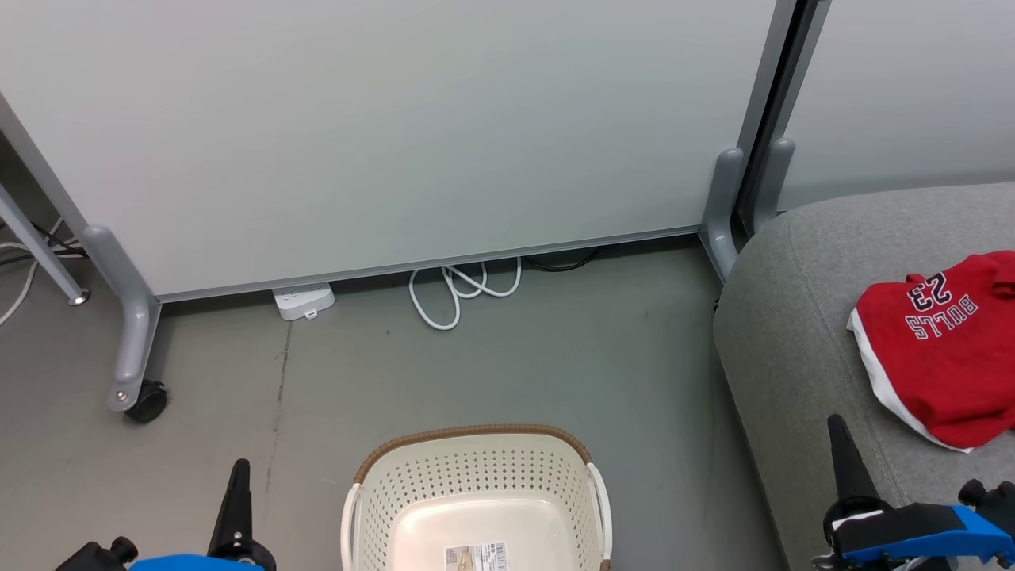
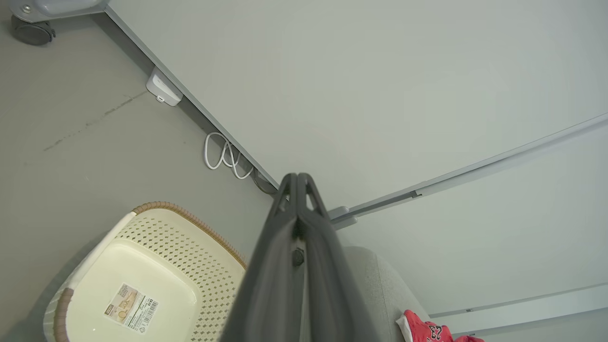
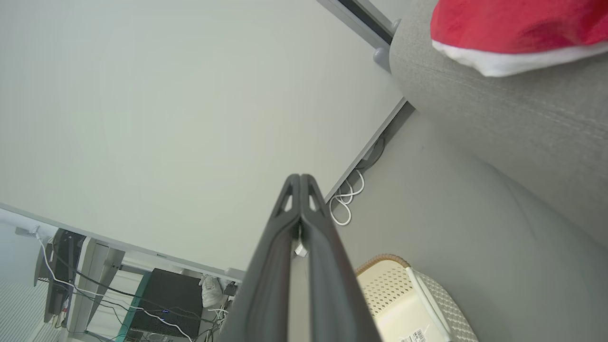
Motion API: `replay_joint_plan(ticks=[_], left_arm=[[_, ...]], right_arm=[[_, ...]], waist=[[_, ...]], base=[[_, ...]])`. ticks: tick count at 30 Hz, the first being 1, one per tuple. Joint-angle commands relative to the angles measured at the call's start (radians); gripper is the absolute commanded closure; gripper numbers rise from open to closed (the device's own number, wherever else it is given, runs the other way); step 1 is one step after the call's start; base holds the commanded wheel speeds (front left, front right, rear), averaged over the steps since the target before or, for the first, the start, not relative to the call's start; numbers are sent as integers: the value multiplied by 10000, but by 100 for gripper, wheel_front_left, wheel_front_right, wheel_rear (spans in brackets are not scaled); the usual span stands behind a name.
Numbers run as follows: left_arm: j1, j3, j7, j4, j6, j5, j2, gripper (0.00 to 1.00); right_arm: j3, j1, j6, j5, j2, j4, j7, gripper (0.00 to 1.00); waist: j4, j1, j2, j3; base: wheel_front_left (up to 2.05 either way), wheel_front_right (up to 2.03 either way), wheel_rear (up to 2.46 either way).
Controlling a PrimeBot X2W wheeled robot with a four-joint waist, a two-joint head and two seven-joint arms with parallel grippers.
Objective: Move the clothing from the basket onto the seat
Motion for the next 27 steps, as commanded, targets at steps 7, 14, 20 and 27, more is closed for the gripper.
replay_joint_plan(ticks=[7, 14, 20, 27], left_arm=[[-321, 201, 236, -247, -33, -889, 78, 100], [-380, 336, 453, -355, -38, -1630, 83, 100], [-433, 420, 596, -431, -41, -2161, 87, 100], [-453, 505, 749, -505, -44, -2669, 90, 100]], right_arm=[[-44, -317, -3, 1069, -21, -23, 155, 100], [-67, -422, -4, 1958, -22, 18, 292, 100], [-82, -494, -5, 2596, -23, 43, 386, 100], [-98, -582, -5, 3201, -24, 72, 468, 100]], waist=[[5, 0, 0, 0], [10, 0, 0, 0], [13, 0, 0, 0], [17, 0, 0, 0]], base=[[0, 0, 0], [0, 0, 0], [0, 0, 0], [0, 0, 0]])
